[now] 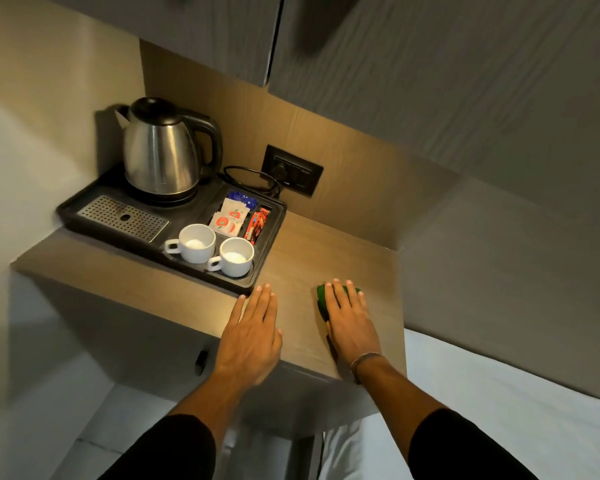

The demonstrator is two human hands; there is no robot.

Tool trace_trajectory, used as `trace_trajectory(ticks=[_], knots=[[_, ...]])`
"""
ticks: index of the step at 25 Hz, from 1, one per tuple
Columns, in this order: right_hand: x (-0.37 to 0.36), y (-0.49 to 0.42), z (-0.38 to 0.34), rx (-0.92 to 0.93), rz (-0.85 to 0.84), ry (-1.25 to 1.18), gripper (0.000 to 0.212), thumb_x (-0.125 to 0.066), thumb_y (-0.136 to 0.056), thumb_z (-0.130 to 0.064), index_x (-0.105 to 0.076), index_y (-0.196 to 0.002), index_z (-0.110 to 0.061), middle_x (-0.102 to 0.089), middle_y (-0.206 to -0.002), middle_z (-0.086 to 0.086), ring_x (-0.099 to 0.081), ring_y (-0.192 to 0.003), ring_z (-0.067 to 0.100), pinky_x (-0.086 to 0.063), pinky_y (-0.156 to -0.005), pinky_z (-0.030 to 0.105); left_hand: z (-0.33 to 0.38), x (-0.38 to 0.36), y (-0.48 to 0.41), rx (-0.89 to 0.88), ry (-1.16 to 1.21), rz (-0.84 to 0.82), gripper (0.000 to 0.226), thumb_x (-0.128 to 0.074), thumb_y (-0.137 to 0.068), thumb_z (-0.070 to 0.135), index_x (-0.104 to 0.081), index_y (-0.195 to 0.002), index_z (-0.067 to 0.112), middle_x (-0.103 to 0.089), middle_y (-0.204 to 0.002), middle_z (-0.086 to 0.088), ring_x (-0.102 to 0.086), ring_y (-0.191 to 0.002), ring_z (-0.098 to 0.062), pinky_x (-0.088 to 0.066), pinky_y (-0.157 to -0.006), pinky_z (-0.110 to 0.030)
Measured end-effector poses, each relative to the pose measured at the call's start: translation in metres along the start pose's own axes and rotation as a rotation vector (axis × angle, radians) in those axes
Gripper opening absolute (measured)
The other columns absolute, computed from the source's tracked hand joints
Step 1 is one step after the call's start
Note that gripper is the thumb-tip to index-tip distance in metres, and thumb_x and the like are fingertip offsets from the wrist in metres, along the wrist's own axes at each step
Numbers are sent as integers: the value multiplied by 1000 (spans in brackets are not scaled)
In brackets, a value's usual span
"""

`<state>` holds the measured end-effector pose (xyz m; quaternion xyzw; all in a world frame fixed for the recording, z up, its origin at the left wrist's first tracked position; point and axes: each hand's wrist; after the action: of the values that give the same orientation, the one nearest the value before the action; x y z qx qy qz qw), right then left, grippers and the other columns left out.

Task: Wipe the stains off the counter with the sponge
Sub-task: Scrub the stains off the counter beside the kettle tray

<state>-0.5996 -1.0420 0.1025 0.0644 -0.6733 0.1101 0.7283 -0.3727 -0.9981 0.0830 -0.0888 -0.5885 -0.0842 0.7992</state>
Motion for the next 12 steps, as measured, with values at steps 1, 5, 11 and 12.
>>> trace_trajectory(ticks=[1, 5, 11, 12], knots=[[5, 14, -8, 17, 15, -2, 77, -62, -99, -13, -16, -161, -13, -21, -170, 16, -14, -157, 42, -11, -125, 54, -1, 6, 17, 24, -1, 11, 73, -37, -105, 42, -11, -163, 5, -12, -174, -17, -8, -160, -31, -14, -130, -54], [23, 75, -52, 74, 58, -29, 74, -60, -99, -6, -20, -161, -11, -22, -170, 17, -14, -156, 44, -14, -125, 56, -5, 24, 102, 125, -72, 33, 74, -35, -105, 41, -9, -162, 3, -11, -174, -18, -5, -161, -31, -14, -130, -54], [20, 201, -145, 257, 88, -39, 77, -52, -96, 9, -16, -162, -9, -18, -171, 17, -8, -157, 44, -11, -127, 56, -12, 26, 291, 360, -100, 74, 74, -35, -106, 44, -7, -163, 4, -7, -174, -17, -4, -161, -32, -14, -130, -55], [20, 218, -159, 296, 86, -49, 77, -49, -97, 8, -14, -162, -10, -16, -172, 16, -5, -157, 43, -10, -127, 56, -14, 22, 318, 396, -115, 92, 75, -35, -106, 44, -7, -163, 4, -8, -174, -17, -4, -161, -33, -16, -130, -55]])
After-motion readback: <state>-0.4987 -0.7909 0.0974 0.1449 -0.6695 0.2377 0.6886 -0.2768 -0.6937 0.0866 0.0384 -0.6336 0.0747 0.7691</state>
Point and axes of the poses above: each hand's wrist, its own y-axis away from the middle knuckle, its own x-axis out of the back of the hand, z = x × y
